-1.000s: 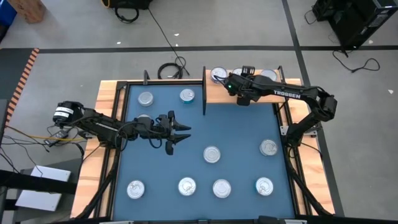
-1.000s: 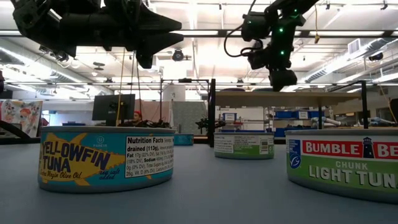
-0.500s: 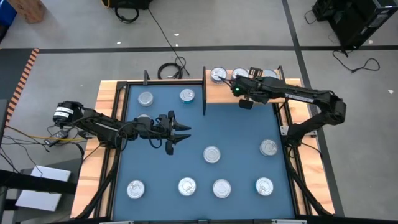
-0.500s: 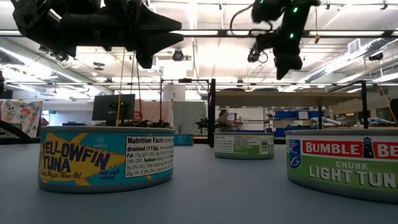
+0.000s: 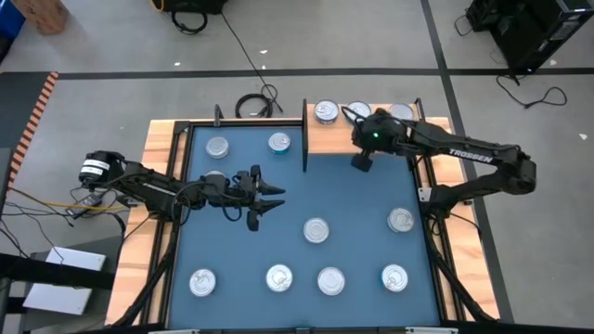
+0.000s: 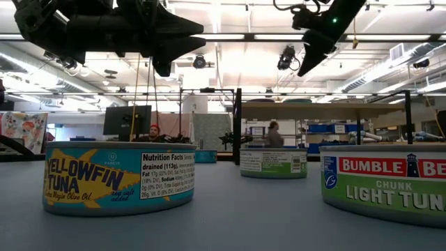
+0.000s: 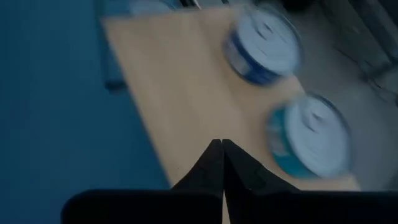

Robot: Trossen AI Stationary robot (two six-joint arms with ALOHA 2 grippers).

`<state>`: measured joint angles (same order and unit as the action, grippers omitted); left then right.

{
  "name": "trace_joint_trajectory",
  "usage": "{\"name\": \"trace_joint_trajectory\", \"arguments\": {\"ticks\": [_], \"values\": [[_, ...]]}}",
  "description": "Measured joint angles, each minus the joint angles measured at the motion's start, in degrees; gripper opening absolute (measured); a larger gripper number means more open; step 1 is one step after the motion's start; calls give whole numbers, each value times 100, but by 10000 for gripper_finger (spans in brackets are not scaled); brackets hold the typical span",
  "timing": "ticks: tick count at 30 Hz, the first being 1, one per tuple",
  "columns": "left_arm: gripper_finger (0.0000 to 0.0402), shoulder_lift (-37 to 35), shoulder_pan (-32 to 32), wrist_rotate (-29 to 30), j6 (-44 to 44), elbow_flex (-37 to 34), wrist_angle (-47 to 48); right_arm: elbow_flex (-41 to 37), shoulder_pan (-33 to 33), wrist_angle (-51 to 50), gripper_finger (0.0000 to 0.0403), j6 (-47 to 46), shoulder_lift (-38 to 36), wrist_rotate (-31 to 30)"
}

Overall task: Stack canned seafood by type on shelf
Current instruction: Stack the top left blue tuna can on top of the blue tuna can on the shelf

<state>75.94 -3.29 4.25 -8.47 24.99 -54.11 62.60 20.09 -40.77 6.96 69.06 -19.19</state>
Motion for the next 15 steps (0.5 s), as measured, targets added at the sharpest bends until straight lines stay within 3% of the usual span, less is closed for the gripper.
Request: {"name": "trace_joint_trajectory", "arguments": {"ticks": [8, 15], "values": [[149, 0, -13, 0, 94, 0, 125, -1179, -492, 1515, 5, -386, -469, 260], [116, 0, -20, 2, 374, 0, 129, -1659, -1276, 1656, 3, -973, -545, -14]]}}
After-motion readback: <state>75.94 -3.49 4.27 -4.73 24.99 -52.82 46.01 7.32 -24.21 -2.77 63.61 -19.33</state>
